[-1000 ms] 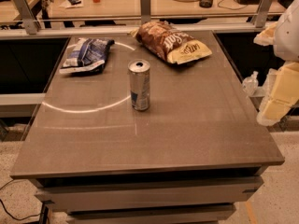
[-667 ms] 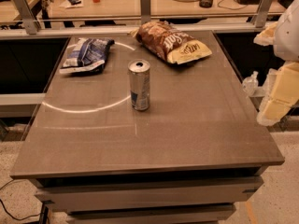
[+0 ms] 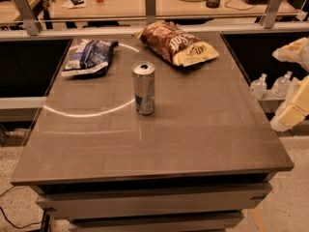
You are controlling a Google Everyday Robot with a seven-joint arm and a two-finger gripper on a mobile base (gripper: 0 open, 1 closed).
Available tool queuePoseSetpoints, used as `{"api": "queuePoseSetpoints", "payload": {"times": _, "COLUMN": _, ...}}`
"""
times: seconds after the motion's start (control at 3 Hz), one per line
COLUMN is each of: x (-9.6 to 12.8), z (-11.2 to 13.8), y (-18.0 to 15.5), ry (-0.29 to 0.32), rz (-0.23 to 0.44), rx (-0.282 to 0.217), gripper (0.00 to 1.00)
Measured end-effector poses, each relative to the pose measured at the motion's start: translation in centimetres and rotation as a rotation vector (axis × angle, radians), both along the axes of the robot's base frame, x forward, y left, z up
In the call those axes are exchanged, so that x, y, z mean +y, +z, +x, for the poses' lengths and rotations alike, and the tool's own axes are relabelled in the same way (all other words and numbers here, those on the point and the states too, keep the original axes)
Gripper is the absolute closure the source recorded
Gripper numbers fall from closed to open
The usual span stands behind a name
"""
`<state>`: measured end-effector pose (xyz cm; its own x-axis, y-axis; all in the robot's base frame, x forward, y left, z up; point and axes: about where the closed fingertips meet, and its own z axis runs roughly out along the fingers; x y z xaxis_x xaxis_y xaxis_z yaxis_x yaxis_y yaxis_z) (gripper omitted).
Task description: Move redbull can near blue chip bag
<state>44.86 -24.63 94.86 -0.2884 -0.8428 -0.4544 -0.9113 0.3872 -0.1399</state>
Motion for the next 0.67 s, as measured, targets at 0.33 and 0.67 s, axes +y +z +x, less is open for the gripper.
{"api": "queuePoseSetpoints", "payload": {"times": 0.33, "x": -1.1, "z": 0.9, "y": -3.0, "ry": 0.010, "rz": 0.226, "rx": -0.069, "gripper": 0.00}}
{"api": "queuePoseSetpoints", "payload": {"times": 0.67, "x": 0.0, "z": 1.0, "y": -3.5, "ry": 0.102, "rz": 0.458, "rx": -0.176, "gripper": 0.00}}
